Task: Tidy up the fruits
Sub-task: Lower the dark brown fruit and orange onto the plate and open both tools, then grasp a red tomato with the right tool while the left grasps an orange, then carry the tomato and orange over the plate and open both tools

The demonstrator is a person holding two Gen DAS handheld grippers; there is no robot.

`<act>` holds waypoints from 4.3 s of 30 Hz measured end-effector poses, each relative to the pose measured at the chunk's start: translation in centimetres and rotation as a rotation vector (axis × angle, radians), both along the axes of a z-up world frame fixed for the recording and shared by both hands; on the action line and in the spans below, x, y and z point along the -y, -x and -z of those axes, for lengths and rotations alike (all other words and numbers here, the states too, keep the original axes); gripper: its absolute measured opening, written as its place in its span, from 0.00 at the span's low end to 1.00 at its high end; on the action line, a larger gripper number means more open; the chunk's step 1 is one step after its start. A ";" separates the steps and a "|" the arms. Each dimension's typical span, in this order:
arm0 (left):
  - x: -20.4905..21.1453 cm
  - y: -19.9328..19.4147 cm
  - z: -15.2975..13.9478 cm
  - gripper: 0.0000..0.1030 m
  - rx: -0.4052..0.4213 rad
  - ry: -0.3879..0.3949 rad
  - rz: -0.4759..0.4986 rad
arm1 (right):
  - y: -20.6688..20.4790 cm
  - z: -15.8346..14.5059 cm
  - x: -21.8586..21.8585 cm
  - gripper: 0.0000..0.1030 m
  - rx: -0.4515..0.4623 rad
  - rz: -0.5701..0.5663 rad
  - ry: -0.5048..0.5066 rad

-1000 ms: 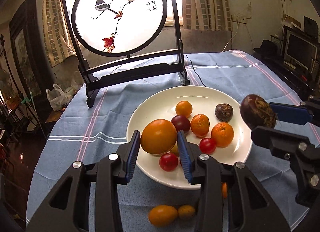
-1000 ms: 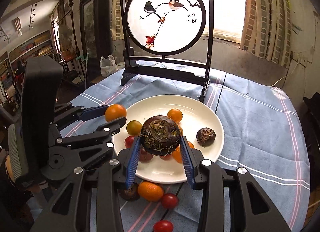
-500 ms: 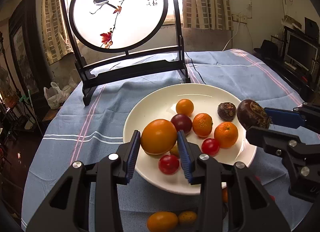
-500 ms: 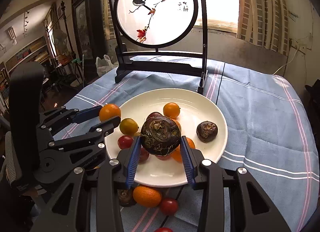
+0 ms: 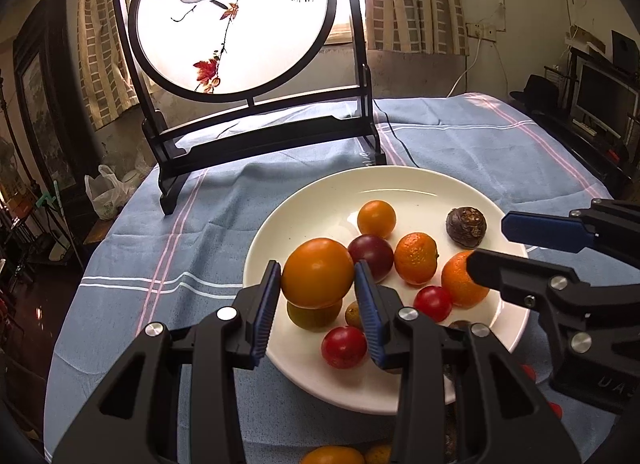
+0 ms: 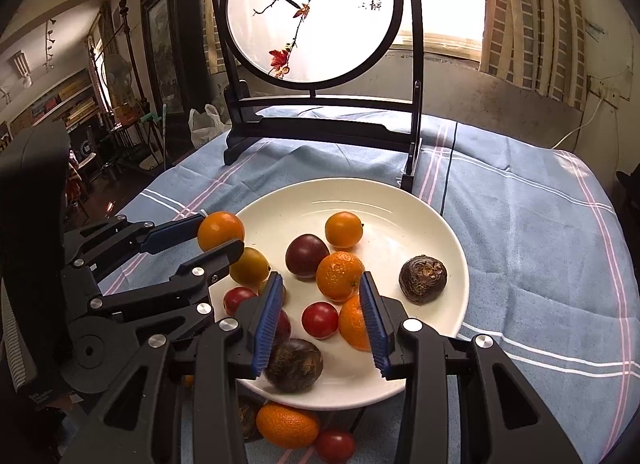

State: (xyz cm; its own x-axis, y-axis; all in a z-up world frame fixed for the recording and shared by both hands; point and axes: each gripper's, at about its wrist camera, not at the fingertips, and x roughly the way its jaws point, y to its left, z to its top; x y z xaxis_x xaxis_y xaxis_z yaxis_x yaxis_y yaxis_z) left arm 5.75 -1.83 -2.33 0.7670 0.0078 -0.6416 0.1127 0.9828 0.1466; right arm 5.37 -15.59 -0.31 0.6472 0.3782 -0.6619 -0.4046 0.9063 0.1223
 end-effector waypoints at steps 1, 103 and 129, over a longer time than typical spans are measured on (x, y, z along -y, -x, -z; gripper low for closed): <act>0.0 -0.1 0.0 0.36 -0.002 0.000 0.000 | -0.1 0.1 -0.1 0.38 -0.002 -0.001 0.005; -3.5 12.7 -3.4 0.33 0.055 0.053 0.073 | 15.0 -0.1 1.9 0.30 0.012 -0.058 -0.013; -1.8 -2.7 0.2 0.33 -0.026 0.002 -0.041 | -2.9 0.5 0.9 0.30 0.002 0.118 -0.010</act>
State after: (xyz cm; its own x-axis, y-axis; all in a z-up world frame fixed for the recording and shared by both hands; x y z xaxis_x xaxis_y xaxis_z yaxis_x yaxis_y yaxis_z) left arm 8.47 0.02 -2.49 0.7493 0.0376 -0.6612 0.0761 0.9869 0.1423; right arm 8.31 -16.49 -0.84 0.6889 0.3058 -0.6572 -0.2950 0.9465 0.1311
